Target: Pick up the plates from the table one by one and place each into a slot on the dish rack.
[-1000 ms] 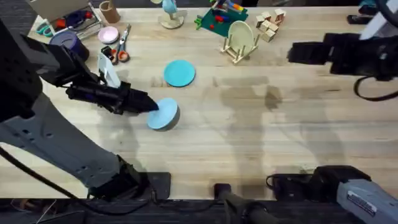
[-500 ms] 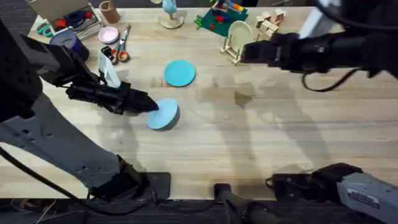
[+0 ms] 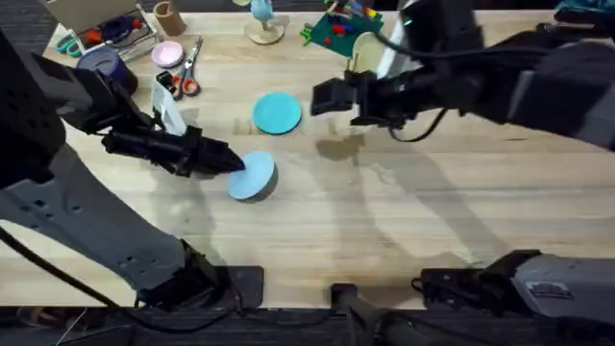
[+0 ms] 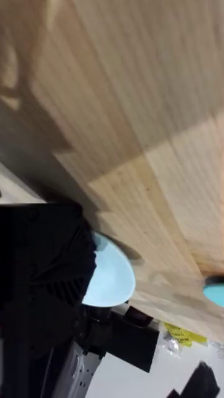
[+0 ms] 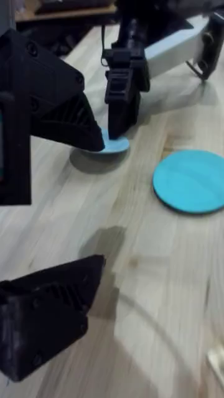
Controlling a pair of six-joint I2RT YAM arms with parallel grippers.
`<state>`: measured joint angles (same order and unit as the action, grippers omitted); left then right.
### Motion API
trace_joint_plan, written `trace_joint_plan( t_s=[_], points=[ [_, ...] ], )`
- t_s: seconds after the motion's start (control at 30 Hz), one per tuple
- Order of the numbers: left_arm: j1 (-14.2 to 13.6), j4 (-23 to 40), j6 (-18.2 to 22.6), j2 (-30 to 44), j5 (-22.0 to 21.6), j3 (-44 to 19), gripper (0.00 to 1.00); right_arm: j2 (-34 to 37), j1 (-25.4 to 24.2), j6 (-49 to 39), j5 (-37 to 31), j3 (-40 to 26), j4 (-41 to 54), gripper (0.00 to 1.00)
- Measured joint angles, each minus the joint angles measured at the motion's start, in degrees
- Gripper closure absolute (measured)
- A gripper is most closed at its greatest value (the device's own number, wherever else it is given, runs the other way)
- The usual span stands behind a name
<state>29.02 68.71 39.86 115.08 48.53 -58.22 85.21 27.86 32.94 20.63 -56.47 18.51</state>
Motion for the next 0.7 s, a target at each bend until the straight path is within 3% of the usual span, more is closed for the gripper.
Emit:
trace_joint_plan(
  t_s=[0.7],
  points=[
    [0.0, 0.0, 0.0, 0.0, 0.0, 0.0, 0.962, 15.2, 13.5, 16.5, 5.1, 0.0, -17.9, 0.02]
  ],
)
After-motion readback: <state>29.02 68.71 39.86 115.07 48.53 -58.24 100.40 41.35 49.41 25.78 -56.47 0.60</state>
